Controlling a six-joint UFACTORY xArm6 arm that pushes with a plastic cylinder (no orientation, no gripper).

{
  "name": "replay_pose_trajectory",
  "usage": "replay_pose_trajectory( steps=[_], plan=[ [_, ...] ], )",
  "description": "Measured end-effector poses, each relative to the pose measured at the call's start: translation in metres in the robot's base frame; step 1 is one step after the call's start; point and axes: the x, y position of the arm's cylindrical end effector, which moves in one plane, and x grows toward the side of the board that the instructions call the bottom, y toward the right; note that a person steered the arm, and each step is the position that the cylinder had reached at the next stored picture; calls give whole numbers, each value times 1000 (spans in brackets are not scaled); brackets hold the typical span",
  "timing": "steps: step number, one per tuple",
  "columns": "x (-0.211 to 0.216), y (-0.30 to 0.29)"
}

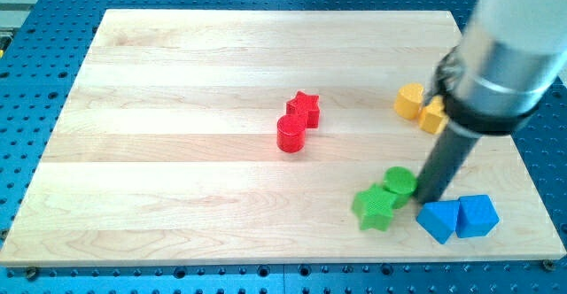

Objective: Slide the green star diagonally to the green circle

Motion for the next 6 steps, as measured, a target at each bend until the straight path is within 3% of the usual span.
replay_pose_trajectory(
  steps=[3, 4, 5, 6],
  plan=[
    [-20, -100],
    [-19, -6],
    [13, -31],
    [45, -117]
  ],
)
